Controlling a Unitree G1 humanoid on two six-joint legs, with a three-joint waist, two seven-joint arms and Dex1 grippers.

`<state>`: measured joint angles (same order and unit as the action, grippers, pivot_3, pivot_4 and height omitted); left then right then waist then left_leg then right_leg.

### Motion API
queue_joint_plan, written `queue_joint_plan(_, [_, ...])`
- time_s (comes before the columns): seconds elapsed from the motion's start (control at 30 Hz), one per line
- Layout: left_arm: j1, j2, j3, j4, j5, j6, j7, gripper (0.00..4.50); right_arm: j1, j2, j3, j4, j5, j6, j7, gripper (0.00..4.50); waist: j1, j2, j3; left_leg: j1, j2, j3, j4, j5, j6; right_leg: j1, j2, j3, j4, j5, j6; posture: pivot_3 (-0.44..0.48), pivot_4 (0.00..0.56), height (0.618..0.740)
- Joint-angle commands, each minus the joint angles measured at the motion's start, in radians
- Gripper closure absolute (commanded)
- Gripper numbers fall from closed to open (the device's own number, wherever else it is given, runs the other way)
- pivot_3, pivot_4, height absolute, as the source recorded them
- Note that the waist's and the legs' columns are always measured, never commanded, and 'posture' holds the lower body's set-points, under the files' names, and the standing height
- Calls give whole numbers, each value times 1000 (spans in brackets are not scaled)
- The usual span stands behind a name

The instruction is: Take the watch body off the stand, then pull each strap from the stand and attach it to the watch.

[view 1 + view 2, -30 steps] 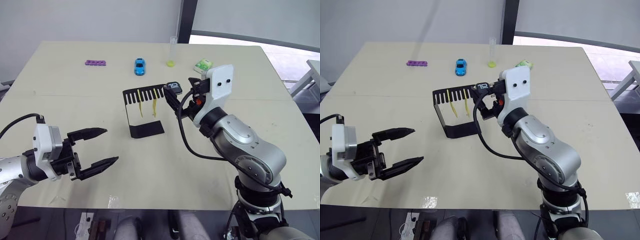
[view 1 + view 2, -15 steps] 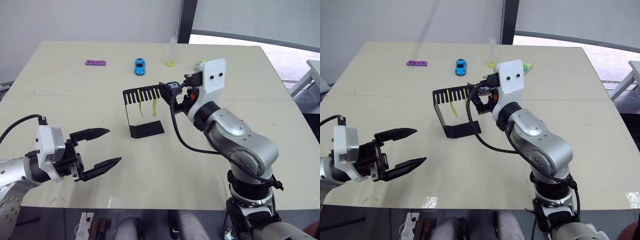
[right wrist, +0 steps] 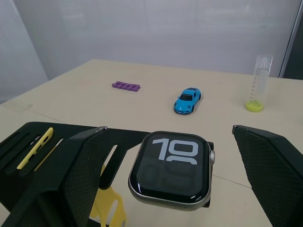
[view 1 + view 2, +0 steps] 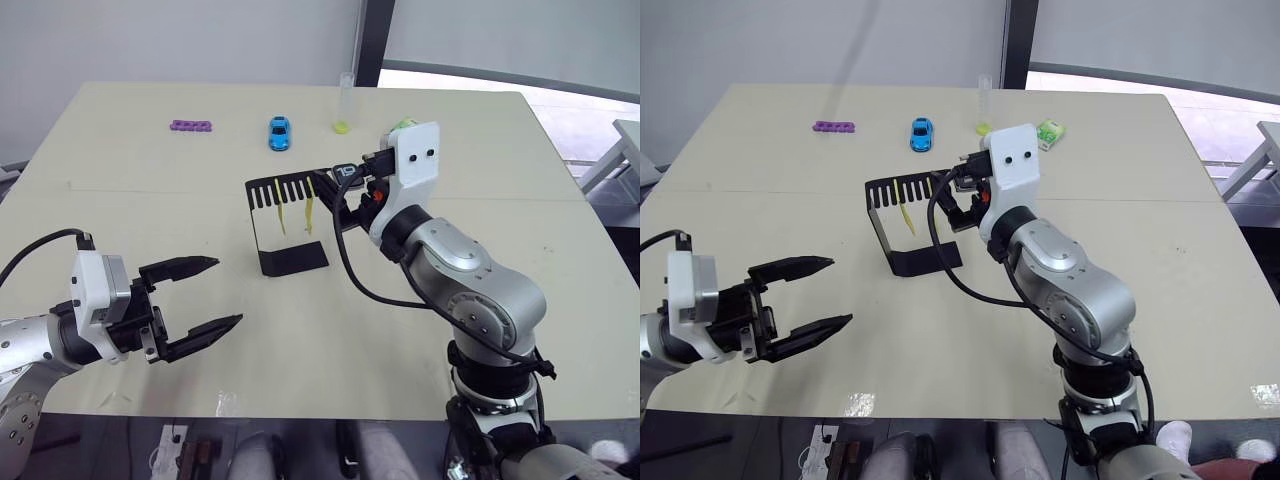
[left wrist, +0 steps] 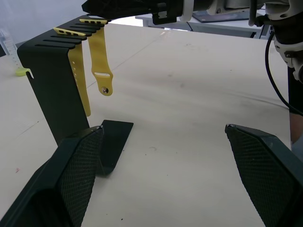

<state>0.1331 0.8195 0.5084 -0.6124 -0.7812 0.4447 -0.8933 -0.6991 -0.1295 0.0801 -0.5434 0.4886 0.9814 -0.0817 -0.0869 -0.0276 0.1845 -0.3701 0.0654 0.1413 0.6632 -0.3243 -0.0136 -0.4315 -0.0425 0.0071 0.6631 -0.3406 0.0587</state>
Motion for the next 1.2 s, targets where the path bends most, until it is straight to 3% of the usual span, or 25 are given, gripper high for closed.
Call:
queue_joint_plan(0.03, [4, -6, 11, -13, 4, -17, 7, 73, -16, 11, -9, -28, -11, -16, 19, 0, 0, 0, 0, 0, 0, 0, 0, 0, 0, 0, 0, 0, 0, 0, 0, 0, 150, 740])
queue_joint_plan(0.07, [3, -7, 9, -13, 6, -17, 8, 73, -15, 11, -11, -29, -11, -15, 20, 0, 0, 0, 0, 0, 0, 0, 0, 0, 0, 0, 0, 0, 0, 0, 0, 0, 150, 740])
queue_joint_plan(0.13, [3, -7, 6, -14, 7, -18, 10, 0, -13, 12, -12, -30, -13, -14, 23, 574, 0, 0, 0, 0, 0, 0, 0, 0, 0, 0, 0, 0, 0, 0, 0, 0, 150, 740])
queue_joint_plan(0.3, [4, -6, 6, -17, 7, -17, 11, 0, -9, 15, -15, -35, -13, -11, 27, 2748, 0, 0, 0, 0, 0, 0, 0, 0, 0, 0, 0, 0, 0, 0, 0, 0, 150, 740])
queue_joint_plan(0.33, [5, -6, 6, -17, 7, -17, 12, 0, -9, 16, -15, -35, -15, -11, 28, 2843, 0, 0, 0, 0, 0, 0, 0, 0, 0, 0, 0, 0, 0, 0, 0, 0, 150, 740])
queue_joint_plan(0.77, [6, -4, 12, -15, 12, -23, 9, 0, -5, 39, -68, -63, -12, -101, 51, 2844, 0, 0, 0, 0, 0, 0, 0, 0, 0, 0, 0, 0, 0, 0, 0, 0, 150, 740])
queue_joint_plan(1.0, [-31, 12, -3, -9, -45, 26, 13, 0, 56, -86, -200, -135, 12, -206, 152, 2844, 3, 0, 0, 0, 0, 0, 0, 0, 1, 1, 0, -1, -1, 0, 0, 0, 150, 740])
queue_joint_plan(1.07, [-57, 17, -32, -4, -38, 21, -1, 0, 128, -148, -253, -147, 9, -210, 180, 2844, 4, 0, 0, 0, 0, -1, 0, 0, 1, 1, 0, -1, -1, 0, 0, 0, 150, 740])
queue_joint_plan(1.2, [-123, 16, -123, 15, 5, -11, -40, 0, 406, -246, -306, -131, -43, -297, 258, 2844, 19, -1, -1, 0, -1, -3, 0, 0, 1, 4, 0, -1, -3, 0, 0, 0, 150, 740])
